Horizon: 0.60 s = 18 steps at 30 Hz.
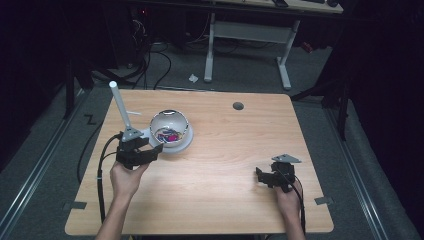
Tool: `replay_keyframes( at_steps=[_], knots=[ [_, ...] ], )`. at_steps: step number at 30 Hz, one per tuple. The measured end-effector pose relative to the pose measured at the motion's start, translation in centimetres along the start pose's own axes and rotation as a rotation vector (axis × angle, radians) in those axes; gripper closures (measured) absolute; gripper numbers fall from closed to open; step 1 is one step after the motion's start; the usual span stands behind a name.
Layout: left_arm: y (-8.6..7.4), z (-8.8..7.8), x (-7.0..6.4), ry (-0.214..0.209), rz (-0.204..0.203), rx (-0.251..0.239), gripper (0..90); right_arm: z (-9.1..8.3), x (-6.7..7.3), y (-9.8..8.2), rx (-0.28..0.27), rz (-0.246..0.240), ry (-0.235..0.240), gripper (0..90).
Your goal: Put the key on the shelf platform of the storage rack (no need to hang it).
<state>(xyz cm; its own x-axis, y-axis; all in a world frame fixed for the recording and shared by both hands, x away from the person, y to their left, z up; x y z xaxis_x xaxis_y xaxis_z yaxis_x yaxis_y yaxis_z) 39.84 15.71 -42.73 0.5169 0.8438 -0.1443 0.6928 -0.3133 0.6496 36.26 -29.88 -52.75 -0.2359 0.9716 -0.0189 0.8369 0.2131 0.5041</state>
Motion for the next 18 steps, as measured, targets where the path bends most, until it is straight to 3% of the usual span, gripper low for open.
replay_keyframes(
  at_steps=[18],
  knots=[
    [-1.3,0.3,-1.1,-0.036,-0.008,-0.008,39.6,0.0,0.0,0.0,0.000,0.000,0.000,14.3]
  ],
)
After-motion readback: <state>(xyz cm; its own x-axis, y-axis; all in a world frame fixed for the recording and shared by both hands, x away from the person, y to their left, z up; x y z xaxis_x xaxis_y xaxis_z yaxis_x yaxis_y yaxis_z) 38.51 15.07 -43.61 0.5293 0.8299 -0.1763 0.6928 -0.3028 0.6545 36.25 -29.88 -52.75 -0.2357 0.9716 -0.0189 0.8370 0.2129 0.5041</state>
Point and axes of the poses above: each handheld gripper's, and its own axes: z roughly forward along the jaws, y roughly out of its top, x roughly to its left, the point moved 1 cm from there along z, roughly forward along the jaws, and after that the axes turned 12 degrees about x, right-handed, at the moved point
